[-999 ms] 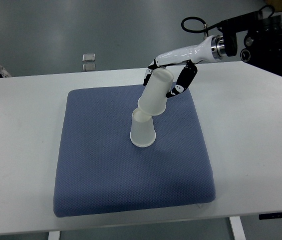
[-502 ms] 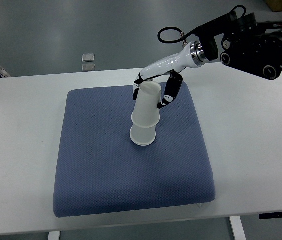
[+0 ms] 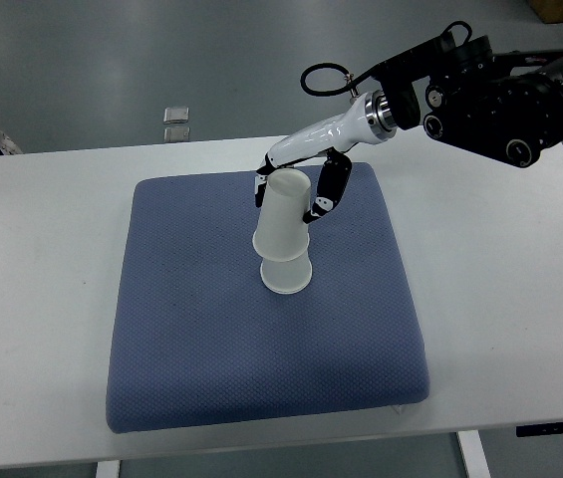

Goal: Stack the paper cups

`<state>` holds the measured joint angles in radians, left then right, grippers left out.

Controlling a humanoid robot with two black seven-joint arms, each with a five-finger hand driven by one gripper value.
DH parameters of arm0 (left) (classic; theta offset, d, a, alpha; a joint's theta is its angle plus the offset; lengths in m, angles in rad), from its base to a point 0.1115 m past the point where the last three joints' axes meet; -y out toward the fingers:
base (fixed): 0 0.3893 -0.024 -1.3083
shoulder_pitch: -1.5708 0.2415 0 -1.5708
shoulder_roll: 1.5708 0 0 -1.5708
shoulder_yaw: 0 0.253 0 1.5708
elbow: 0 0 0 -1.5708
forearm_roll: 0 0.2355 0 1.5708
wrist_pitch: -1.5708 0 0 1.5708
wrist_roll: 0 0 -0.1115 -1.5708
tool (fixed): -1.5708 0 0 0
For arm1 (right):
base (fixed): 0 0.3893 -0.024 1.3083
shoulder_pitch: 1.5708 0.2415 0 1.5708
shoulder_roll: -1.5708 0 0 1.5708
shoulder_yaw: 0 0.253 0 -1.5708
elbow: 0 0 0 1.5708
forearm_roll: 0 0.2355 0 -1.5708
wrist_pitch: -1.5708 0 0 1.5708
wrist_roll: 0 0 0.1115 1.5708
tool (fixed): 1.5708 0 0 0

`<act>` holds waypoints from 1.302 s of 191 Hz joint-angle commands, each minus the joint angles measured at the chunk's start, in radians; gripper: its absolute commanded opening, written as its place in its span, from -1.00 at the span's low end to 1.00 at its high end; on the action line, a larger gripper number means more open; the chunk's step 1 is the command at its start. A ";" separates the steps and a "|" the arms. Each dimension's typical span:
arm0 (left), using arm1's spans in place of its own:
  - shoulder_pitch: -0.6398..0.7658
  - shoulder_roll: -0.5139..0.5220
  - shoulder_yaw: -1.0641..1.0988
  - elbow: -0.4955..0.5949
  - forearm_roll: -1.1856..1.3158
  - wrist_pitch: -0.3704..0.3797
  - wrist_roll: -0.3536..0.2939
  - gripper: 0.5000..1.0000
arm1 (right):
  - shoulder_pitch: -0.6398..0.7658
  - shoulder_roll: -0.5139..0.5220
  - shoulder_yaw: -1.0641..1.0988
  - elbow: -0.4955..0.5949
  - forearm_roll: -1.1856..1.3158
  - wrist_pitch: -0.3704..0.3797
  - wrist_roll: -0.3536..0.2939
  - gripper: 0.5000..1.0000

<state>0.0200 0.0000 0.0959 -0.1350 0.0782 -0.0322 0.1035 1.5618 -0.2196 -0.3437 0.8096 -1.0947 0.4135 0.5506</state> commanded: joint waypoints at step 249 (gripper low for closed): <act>0.000 0.000 0.001 0.000 0.000 0.000 -0.001 1.00 | -0.513 0.197 0.469 -0.446 1.460 -0.197 -0.241 0.69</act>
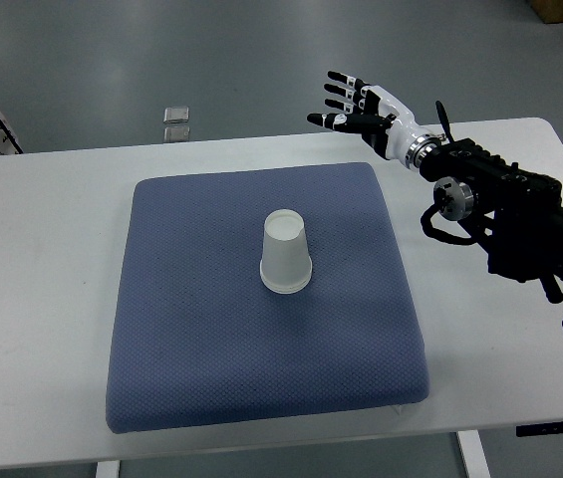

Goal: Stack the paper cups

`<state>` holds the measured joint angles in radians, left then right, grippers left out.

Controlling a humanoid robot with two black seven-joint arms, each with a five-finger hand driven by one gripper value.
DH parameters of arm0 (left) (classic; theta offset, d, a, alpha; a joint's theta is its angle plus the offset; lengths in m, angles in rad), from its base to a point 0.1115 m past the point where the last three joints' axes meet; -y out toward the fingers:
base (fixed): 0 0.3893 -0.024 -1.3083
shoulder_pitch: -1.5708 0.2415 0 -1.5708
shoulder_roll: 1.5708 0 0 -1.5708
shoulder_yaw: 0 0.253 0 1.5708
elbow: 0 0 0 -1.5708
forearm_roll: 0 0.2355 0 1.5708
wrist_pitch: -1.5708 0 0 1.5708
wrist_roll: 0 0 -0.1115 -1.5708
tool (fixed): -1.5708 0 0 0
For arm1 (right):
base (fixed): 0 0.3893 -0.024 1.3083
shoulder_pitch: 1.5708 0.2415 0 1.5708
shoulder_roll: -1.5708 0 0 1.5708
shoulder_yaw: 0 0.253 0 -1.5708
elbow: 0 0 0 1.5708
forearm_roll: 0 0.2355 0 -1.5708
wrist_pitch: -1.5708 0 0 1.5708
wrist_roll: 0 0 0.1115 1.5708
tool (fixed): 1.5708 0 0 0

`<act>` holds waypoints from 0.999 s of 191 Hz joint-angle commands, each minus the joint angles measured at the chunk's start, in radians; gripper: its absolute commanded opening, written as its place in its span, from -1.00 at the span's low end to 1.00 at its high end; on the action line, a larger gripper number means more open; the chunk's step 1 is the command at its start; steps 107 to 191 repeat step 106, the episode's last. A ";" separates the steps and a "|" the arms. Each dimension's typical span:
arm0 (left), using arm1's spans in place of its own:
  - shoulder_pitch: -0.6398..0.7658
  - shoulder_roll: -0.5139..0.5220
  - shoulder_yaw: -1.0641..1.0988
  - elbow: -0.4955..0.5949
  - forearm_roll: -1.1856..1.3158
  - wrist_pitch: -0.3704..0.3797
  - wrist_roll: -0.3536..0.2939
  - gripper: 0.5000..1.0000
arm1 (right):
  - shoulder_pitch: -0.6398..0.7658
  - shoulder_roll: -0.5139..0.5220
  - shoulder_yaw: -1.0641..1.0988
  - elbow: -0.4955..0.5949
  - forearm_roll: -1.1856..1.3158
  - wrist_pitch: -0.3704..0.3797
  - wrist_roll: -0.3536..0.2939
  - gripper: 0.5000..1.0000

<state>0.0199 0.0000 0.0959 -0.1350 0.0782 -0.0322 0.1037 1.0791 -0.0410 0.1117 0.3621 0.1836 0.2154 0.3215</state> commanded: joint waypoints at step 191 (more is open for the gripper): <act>0.000 0.000 -0.001 0.000 0.000 0.000 0.001 1.00 | -0.073 0.033 0.022 0.009 0.180 0.015 -0.009 0.69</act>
